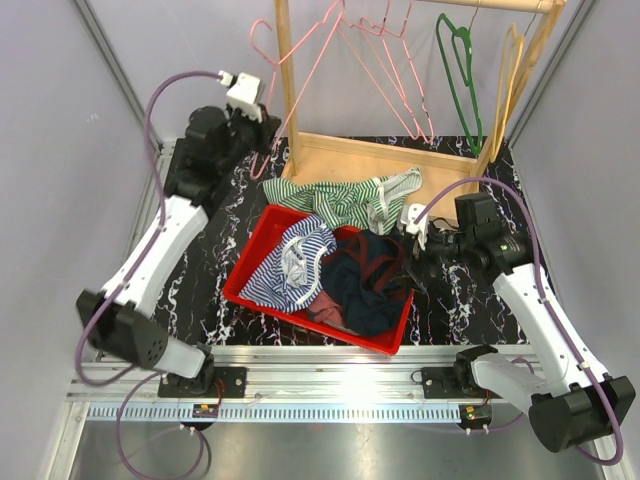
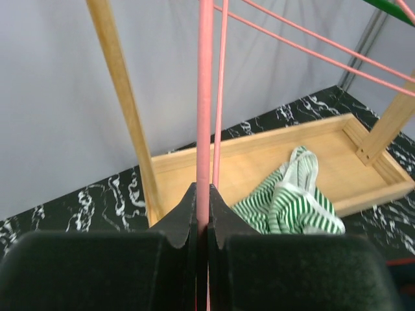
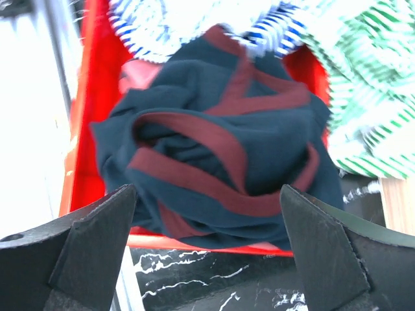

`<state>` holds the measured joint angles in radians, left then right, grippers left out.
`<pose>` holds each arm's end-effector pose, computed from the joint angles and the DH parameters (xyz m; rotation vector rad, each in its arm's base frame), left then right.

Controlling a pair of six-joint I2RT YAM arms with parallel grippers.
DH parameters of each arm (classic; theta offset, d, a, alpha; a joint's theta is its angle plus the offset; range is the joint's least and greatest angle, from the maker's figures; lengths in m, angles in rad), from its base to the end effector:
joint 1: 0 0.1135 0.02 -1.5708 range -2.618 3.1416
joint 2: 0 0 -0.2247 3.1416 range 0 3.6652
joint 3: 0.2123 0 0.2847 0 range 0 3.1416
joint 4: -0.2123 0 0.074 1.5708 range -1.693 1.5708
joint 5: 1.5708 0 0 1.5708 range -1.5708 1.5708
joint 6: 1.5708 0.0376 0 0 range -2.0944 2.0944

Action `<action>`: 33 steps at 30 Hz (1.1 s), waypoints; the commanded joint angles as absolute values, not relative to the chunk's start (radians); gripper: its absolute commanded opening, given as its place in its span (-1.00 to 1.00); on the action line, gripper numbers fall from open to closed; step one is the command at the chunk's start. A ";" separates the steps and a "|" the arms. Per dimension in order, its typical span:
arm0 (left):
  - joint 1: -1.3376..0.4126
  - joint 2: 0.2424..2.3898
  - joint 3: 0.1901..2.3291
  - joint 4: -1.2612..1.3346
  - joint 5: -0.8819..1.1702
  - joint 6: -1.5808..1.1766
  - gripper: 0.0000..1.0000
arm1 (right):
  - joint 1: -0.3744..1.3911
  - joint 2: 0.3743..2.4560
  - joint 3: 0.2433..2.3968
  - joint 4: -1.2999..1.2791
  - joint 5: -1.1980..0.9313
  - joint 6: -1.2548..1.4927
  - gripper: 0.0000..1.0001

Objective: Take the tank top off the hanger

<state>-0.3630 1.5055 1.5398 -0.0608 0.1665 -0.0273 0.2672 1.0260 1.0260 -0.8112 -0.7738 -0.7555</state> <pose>0.3647 -0.1452 0.4043 0.3977 1.5643 -0.4355 0.2355 0.0917 0.2925 -1.3620 1.7102 0.6449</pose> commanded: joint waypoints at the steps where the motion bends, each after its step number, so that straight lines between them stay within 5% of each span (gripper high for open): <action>1: -0.357 1.317 1.428 -0.083 0.224 0.049 -1.00 | 0.264 1.017 1.049 -0.922 -0.916 -0.978 0.99; 9: -0.348 1.062 1.148 -0.348 0.472 0.098 -1.00 | 0.265 1.113 1.391 -1.250 -1.000 -1.285 0.97; 16: -0.350 0.838 1.004 -0.594 0.623 0.225 -1.00 | 0.275 1.259 1.779 -1.219 -1.115 -1.105 0.94; 20: -0.350 0.792 0.948 -0.594 0.737 0.244 -1.00 | 0.438 1.339 1.824 -1.086 -1.028 -0.867 0.89; 33: -0.431 0.850 0.976 -0.638 0.838 0.282 -1.00 | 0.606 1.494 1.845 -1.012 -0.792 -0.842 0.73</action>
